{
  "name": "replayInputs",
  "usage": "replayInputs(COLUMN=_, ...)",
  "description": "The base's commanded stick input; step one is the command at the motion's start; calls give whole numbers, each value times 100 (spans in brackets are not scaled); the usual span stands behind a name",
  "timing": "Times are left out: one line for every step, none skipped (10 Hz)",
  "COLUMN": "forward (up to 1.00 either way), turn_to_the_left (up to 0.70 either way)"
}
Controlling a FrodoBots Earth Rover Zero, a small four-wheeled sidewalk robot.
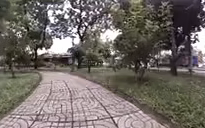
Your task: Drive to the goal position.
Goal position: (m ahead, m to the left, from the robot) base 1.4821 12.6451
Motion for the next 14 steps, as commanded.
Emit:
replayInputs(forward=70, turn_to_the_left=0)
replayInputs(forward=70, turn_to_the_left=24)
replayInputs(forward=70, turn_to_the_left=10)
replayInputs(forward=70, turn_to_the_left=0)
replayInputs(forward=70, turn_to_the_left=0)
replayInputs(forward=70, turn_to_the_left=0)
replayInputs(forward=70, turn_to_the_left=0)
replayInputs(forward=70, turn_to_the_left=0)
replayInputs(forward=70, turn_to_the_left=12)
replayInputs(forward=70, turn_to_the_left=23)
replayInputs(forward=70, turn_to_the_left=27)
replayInputs(forward=70, turn_to_the_left=6)
replayInputs(forward=70, turn_to_the_left=0)
replayInputs(forward=70, turn_to_the_left=10)
